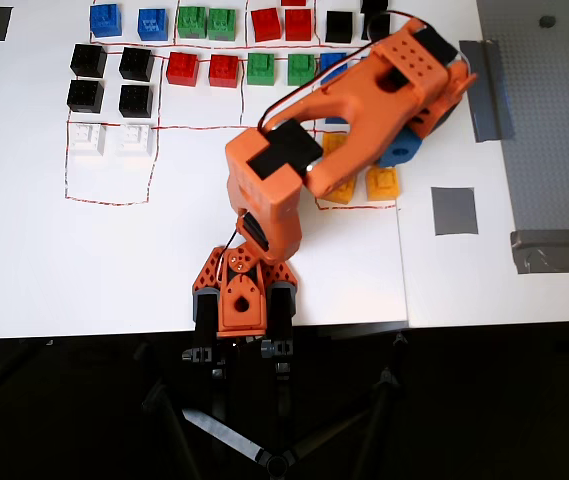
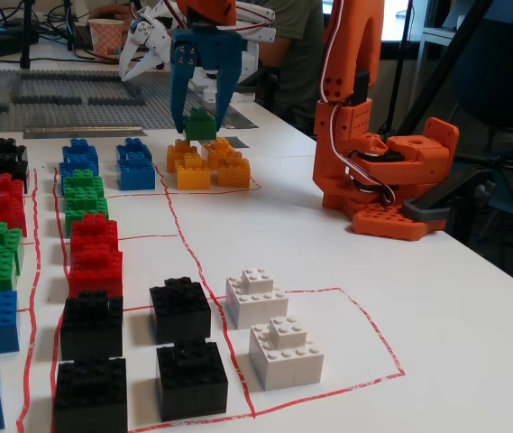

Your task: Grab the block and put it in the grey marker

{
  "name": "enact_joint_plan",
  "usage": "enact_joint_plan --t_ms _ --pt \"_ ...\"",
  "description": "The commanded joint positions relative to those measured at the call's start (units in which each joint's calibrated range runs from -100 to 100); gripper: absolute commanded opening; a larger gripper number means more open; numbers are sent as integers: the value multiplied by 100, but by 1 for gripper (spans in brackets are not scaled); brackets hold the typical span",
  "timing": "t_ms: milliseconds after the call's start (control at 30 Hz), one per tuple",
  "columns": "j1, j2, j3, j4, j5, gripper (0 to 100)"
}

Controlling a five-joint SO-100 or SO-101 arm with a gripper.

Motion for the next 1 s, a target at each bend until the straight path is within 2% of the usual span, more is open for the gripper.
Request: enact_joint_plan --t_ms 0,433,967 --pt "549 -158 -1052 -298 293 0" --pt "1772 1051 -2169 -722 938 0" --pt "2429 2320 -3104 -722 1270 0"
